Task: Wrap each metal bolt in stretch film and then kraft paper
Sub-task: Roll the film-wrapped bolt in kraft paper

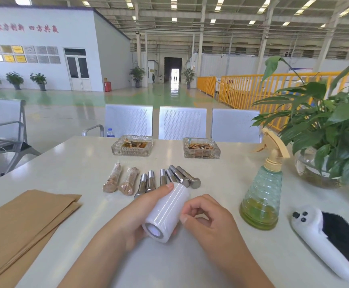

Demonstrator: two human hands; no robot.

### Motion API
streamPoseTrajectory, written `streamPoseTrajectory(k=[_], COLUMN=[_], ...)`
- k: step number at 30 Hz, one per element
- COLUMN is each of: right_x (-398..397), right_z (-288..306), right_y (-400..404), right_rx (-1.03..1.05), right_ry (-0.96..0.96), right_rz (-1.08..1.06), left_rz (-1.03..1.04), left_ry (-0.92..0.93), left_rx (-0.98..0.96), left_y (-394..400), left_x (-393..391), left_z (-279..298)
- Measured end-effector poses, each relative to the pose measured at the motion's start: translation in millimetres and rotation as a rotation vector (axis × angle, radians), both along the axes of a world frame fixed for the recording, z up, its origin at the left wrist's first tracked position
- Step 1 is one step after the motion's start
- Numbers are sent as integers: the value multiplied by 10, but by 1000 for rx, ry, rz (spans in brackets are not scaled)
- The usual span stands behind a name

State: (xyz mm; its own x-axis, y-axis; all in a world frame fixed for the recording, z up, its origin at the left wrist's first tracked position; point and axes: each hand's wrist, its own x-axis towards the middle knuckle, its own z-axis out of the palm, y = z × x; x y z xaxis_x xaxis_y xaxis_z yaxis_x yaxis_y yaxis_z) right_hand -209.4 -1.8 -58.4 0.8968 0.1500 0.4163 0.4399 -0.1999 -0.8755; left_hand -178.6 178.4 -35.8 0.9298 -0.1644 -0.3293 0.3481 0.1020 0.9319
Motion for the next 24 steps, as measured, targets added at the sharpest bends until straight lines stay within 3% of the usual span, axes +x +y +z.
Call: streamPoseTrajectory(k=[5,10,14,19,24], right_x=[-37,-41,-31,-34,-45], right_z=[89,83,9,-51,-13], right_y=[-14,-19,-24,-21,7], right_rx=[93,107,54,-314,-349], right_ry=[44,100,166,-142,-340], right_rz=[151,260,220,-134,-141], left_rz=[-51,-50,14,35,24], left_ry=[48,20,-101,-173,-69], left_rx=[-148,-108,71,152,74], left_y=[29,38,-4,-39,-8], left_x=[-13,2,23,26,30], left_z=[37,14,-43,-54,-80])
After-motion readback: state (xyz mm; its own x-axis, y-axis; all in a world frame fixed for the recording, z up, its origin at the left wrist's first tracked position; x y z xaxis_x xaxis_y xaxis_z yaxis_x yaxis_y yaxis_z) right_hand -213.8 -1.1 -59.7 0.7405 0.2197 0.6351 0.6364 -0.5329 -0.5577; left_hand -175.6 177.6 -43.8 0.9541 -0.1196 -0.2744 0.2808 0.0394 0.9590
